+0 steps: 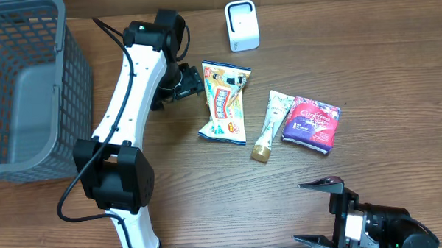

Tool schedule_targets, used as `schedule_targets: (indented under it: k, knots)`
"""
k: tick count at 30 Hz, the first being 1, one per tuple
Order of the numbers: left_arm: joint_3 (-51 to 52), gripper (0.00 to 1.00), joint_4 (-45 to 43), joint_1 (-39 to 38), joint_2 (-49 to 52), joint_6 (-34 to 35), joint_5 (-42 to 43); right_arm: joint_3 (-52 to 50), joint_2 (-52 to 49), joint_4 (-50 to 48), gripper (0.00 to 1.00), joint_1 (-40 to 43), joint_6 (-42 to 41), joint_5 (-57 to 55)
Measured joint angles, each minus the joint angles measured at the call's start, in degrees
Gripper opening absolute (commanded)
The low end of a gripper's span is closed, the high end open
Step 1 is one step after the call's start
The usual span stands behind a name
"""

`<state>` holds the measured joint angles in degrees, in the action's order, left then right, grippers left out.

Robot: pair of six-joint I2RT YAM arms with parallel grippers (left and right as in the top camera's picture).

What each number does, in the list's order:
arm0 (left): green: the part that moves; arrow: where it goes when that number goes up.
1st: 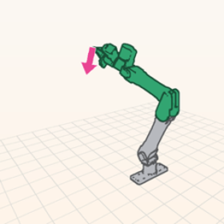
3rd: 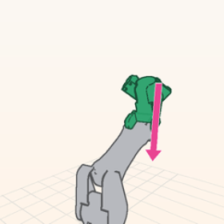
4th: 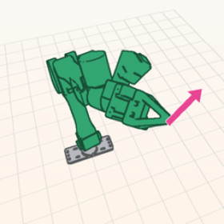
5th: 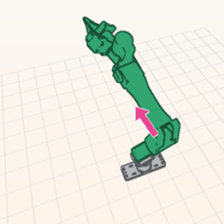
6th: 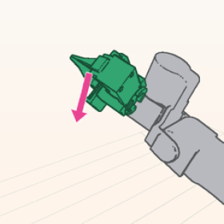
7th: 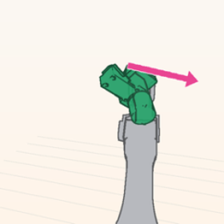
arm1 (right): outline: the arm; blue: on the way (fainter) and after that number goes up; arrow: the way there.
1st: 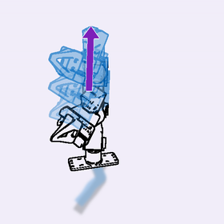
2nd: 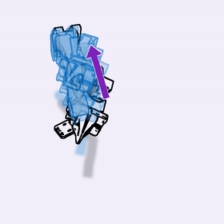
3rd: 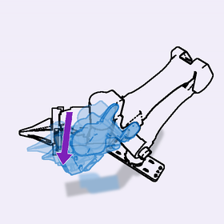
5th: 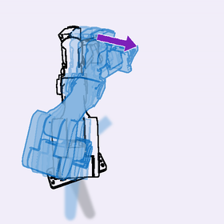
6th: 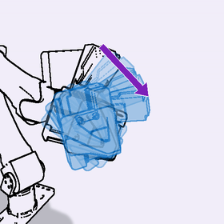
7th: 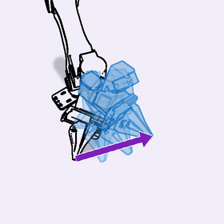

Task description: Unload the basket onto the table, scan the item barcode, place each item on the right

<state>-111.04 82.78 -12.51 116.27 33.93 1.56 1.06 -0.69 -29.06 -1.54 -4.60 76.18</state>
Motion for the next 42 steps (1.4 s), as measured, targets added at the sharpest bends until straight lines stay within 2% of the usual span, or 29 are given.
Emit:
schedule_targets:
  k: [2, 4, 8, 12, 15, 19, 22, 24, 26, 29, 33, 38, 42]
  knots:
    - [0.00, 0.91, 0.00, -0.26, 0.00, -0.02, 0.22, 0.00, 0.00, 1.07, 1.00, 0.00, -1.16, -1.27]
    - [0.00, 1.00, 0.00, -0.26, 0.00, -0.07, 0.46, 0.00, 0.00, 2.75, 1.00, 0.00, -1.66, -1.86]
    - [0.00, 1.00, 0.00, -0.26, 0.00, -0.66, 0.81, 0.00, 0.00, 8.48, 1.00, 0.00, -2.49, -2.29]
    - [0.00, 1.00, -0.02, -0.26, 0.00, -0.85, 0.85, 0.00, 0.00, 5.97, 1.00, 0.00, -2.73, -2.29]
    - [0.00, 1.00, 0.00, -0.26, 0.00, -0.85, 0.83, 0.00, 0.00, 0.59, 1.00, 0.00, -2.84, -3.63]
    - [0.00, 1.00, -0.04, -0.26, 0.00, -0.85, 0.85, 0.68, -0.11, -0.76, 1.00, 0.00, -2.86, -13.84]
    - [0.00, 1.00, -0.04, -0.26, 0.00, -0.85, 0.85, 5.35, -2.03, 4.66, 1.00, 0.07, -2.25, -23.96]
    - [0.00, 1.00, -0.07, -0.26, 0.00, -0.85, 0.85, 12.81, -8.26, 14.21, 1.00, 1.01, 0.98, -31.71]
    - [0.00, 1.00, 0.00, -0.26, 0.00, -0.85, 0.87, 19.02, -14.21, 24.65, 1.00, 1.64, 3.48, -34.82]
    - [0.00, 1.00, -0.07, -0.26, 0.00, -0.85, 0.87, 31.45, -28.85, 37.18, 1.00, 2.71, 5.79, -37.70]
    - [0.00, 1.00, -0.22, -0.26, 0.00, -0.85, 0.92, 52.17, -50.93, 62.23, 1.00, 3.04, 6.93, -39.56]
    - [0.00, 1.00, -0.33, -0.26, 0.00, -0.85, 1.31, 66.62, -69.46, 73.75, 1.00, 3.04, 7.37, -37.79]
    - [0.00, 1.00, -0.26, -0.26, 0.00, -0.85, 1.31, 68.04, -75.87, 75.28, 1.00, 3.04, 7.39, -35.10]
